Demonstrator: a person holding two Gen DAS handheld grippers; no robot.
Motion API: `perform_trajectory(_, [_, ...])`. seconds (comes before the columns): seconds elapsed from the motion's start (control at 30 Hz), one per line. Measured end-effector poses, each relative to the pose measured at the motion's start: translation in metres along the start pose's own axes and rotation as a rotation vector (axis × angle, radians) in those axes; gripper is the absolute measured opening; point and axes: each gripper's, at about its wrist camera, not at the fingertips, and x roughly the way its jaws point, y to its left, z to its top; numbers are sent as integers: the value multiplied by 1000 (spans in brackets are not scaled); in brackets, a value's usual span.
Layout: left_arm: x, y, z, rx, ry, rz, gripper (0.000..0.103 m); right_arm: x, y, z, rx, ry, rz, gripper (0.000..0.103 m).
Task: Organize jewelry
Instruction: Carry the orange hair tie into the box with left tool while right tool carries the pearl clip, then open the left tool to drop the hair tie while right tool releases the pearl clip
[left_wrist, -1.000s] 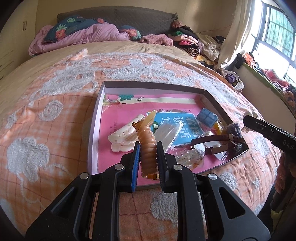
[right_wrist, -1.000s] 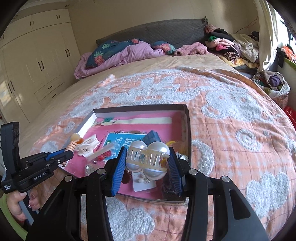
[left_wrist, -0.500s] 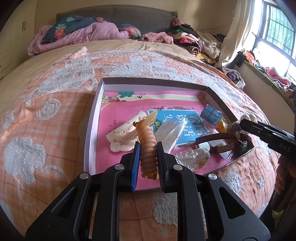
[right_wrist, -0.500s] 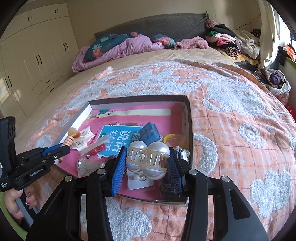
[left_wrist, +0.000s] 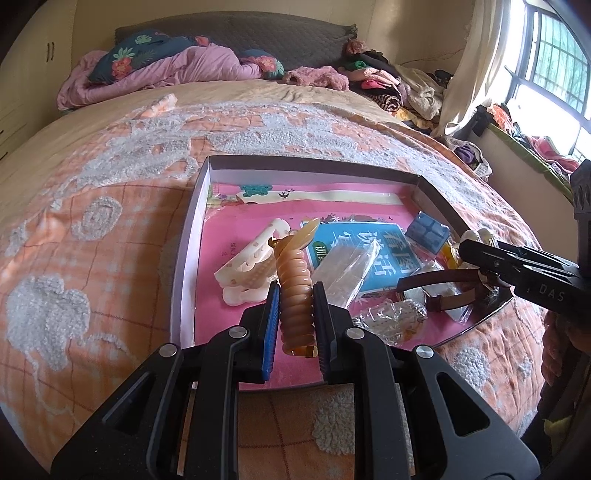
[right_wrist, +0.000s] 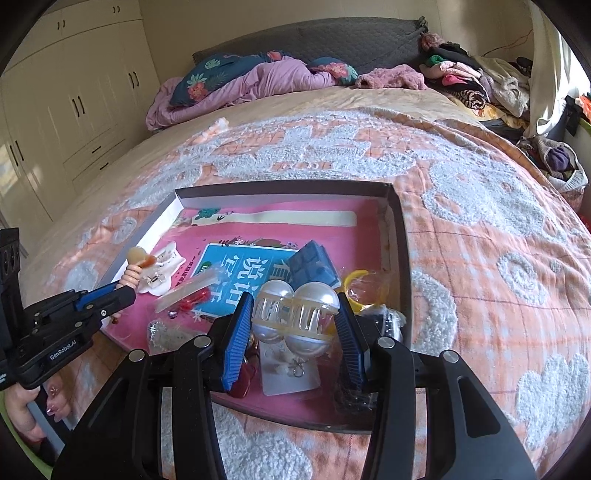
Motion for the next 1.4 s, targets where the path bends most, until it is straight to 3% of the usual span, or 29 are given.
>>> perform_trajectory(0.17, [1, 1, 0, -1, 1, -2, 11, 1, -3, -2, 23, 9, 11, 44])
perform_trajectory(0.27, [3, 2, 0, -2, 2, -2, 11, 0, -6, -4, 39, 7, 11, 51])
perform_trajectory(0.5, [3, 2, 0, -5, 0, -4, 11, -10, -6, -6, 57, -9, 11, 55])
perform_trajectory(0.53, [3, 2, -1, -7, -1, -4, 13, -12, -6, -7, 59, -12, 11, 56])
perform_trajectory(0.63, [0, 4, -2, -19, -4, 0, 31, -18, -6, -8, 67, -15, 14, 57])
perform_trajectory(0.83, [-11, 3, -1, -34, -13, 2, 34, -32, -4, -10, 81, -32, 13, 63])
perform_trajectory(1.07, [-34, 4, 3, -62, -33, 1, 52, -62, -2, -13, 100, -88, 17, 86])
perform_trajectory(1.23, [-53, 5, 3, -88, -56, -11, 68, -91, 3, -15, 95, -139, 28, 95])
perform_trajectory(1.4, [-72, 4, 4, -95, -75, -6, 77, -117, 10, -21, 82, -198, 30, 98])
